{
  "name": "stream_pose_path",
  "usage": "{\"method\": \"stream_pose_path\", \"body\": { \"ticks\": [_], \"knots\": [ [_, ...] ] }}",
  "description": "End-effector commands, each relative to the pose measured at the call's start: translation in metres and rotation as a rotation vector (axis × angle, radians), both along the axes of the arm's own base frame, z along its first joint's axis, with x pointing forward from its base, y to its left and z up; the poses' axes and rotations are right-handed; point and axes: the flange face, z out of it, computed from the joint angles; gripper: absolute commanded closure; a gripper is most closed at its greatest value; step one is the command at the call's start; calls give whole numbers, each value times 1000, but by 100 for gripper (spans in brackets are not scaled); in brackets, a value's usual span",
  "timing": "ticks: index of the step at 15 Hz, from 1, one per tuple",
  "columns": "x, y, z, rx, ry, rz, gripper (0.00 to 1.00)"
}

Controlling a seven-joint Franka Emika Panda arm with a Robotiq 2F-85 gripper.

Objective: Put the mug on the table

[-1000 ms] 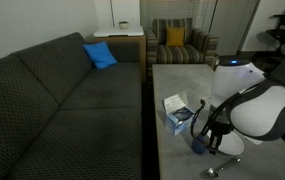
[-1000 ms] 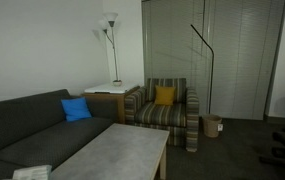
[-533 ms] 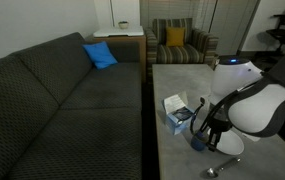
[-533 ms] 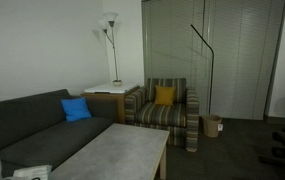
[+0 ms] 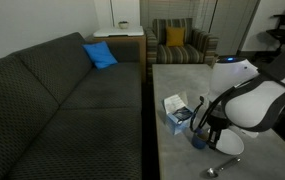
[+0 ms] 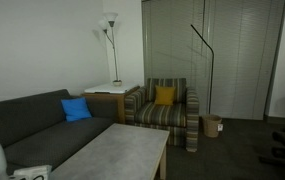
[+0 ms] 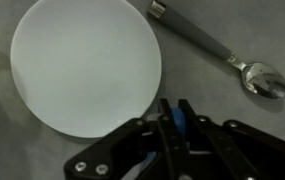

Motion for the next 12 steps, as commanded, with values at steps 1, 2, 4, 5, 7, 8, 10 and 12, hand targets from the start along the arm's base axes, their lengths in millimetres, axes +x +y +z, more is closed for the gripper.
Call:
{"method": "stream_pose_path", "body": {
  "ticks": [1,2,4,5,7,8,10,12],
  "knots": [
    [6,-4,-11,-15,33,19,97],
    [7,-4,-13,-21,41,23,97],
    [10,-4,-16,-34,57,32,97],
    [11,-4,-18,-39,68,39,97],
    [12,-5,-24,-51,93,48,97],
    [13,-6,-28,-59,107,49,97],
    [16,-6,-33,-73,129,52,97],
    [22,-8,-35,-83,143,50,97]
  ]
}}
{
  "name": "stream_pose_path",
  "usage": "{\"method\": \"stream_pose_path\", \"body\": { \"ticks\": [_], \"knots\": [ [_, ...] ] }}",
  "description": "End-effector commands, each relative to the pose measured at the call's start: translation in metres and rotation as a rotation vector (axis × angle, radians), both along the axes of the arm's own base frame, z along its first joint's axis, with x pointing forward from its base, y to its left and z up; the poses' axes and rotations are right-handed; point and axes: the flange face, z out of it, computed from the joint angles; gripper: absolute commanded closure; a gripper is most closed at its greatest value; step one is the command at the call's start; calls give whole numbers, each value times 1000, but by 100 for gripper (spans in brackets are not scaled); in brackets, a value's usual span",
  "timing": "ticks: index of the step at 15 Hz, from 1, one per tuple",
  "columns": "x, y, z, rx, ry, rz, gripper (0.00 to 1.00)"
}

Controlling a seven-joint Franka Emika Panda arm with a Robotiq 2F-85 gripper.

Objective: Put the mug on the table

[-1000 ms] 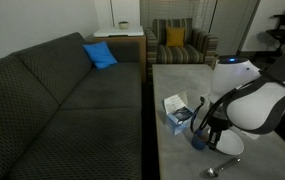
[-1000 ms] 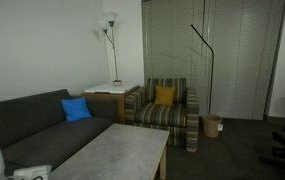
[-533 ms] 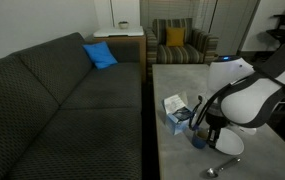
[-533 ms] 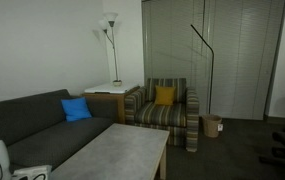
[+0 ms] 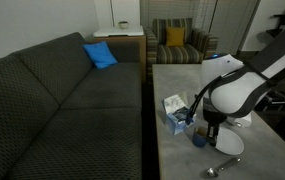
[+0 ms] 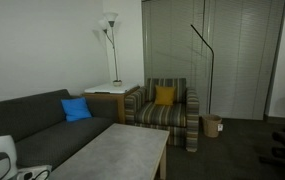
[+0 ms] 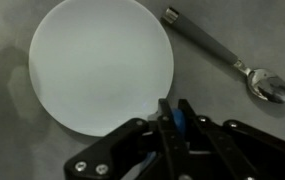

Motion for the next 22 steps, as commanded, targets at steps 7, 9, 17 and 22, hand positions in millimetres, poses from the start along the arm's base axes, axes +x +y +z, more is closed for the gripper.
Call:
{"method": "stream_pose_path", "body": {
  "ticks": [7,9,17,22],
  "knots": [
    [-10,-18,-26,-27,91,2,97],
    [-10,-17,-25,-19,109,12,97],
    [-26,-13,-31,-1,253,87,97],
    [-33,-13,-30,-16,316,98,97]
  ]
}}
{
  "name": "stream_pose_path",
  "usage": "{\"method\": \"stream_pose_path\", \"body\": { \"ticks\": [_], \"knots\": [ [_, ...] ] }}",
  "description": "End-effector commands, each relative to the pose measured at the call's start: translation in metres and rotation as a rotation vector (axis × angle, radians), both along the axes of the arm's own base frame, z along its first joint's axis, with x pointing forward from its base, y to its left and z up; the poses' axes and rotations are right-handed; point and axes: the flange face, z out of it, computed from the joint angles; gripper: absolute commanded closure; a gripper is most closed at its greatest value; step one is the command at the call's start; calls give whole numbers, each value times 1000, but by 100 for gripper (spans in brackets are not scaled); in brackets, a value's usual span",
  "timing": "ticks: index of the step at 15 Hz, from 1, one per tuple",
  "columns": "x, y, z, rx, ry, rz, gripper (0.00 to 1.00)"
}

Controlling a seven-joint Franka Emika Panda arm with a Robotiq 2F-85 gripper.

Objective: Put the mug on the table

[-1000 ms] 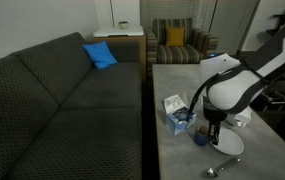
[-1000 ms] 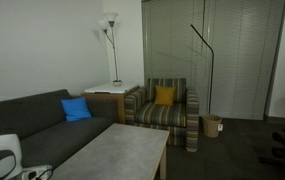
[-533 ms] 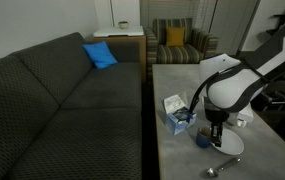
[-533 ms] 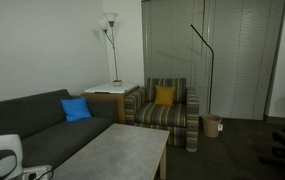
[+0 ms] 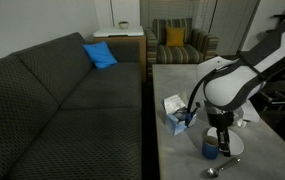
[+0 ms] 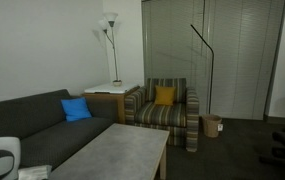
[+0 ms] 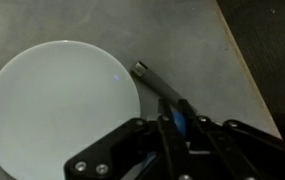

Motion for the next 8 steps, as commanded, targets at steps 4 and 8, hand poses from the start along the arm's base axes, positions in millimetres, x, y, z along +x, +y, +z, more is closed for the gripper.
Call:
{"method": "stream_pose_path", "body": {
  "ticks": [4,8],
  "knots": [
    [-19,-8,-20,2,52,-2,73],
    [-34,-12,-27,-8,76,-5,69]
  ]
}}
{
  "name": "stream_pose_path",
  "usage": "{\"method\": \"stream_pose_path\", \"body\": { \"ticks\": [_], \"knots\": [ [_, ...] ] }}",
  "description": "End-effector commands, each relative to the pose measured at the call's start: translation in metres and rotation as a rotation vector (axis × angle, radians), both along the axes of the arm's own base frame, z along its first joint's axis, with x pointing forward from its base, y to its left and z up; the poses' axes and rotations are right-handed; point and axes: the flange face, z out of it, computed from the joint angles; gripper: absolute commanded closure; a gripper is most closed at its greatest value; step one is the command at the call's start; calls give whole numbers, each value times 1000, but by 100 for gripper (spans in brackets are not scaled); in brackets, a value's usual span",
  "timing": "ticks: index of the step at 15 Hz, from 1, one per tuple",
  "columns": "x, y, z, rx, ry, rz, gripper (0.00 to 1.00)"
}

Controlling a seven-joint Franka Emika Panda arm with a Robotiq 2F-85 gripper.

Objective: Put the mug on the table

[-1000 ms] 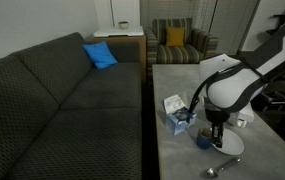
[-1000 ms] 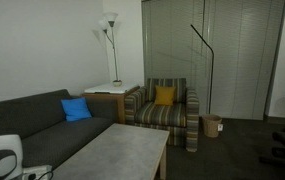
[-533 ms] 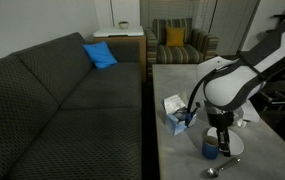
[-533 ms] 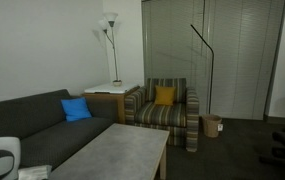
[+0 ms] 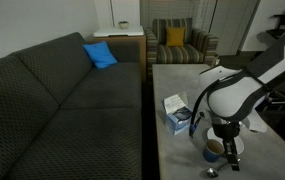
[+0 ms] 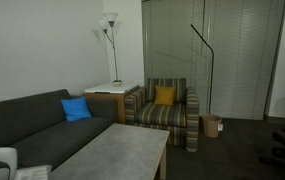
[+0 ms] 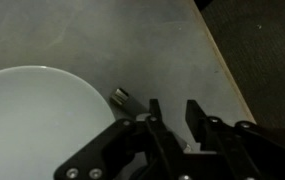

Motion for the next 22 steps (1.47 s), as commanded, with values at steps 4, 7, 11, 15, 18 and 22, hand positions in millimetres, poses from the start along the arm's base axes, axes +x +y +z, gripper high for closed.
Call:
{"method": "stream_pose_path", "body": {
  "ticks": [4,7,11,15,18,22],
  "knots": [
    [-7,-6,-6,9,11,-14,75],
    [2,-9,-1,22,-9,-38,46],
    [23,-9,9,54,-87,-59,21],
    [34,-10,22,104,-49,-39,0],
    [33,-15,29,152,8,-56,0],
    [34,-26,45,155,-26,-130,0]
  ]
}}
